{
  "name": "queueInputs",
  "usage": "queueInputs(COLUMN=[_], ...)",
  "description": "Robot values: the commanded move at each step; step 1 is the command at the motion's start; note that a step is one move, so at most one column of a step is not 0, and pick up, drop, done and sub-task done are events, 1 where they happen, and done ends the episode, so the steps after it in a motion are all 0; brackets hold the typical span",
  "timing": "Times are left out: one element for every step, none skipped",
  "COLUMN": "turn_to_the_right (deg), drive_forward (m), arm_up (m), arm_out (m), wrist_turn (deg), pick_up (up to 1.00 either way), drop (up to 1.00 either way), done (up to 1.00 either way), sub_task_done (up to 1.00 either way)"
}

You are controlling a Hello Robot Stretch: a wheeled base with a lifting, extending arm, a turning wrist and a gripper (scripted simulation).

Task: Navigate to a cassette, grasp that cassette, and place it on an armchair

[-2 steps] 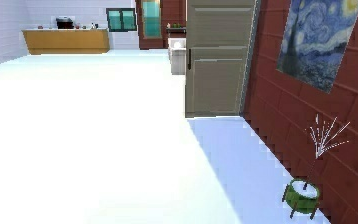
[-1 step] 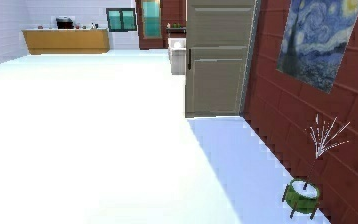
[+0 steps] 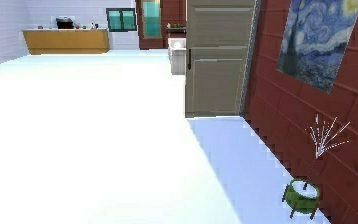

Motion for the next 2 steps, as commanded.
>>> queueInputs(turn_to_the_right=[0.0, 0.0], drive_forward=[0.00, 0.00], arm_up=[0.00, 0.00], arm_out=[-0.08, 0.00], wrist_turn=[0.0, 0.0], pick_up=[0.00, 0.00], drop=[0.00, 0.00], done=[0.00, 1.00], sub_task_done=[0.00, 0.00])
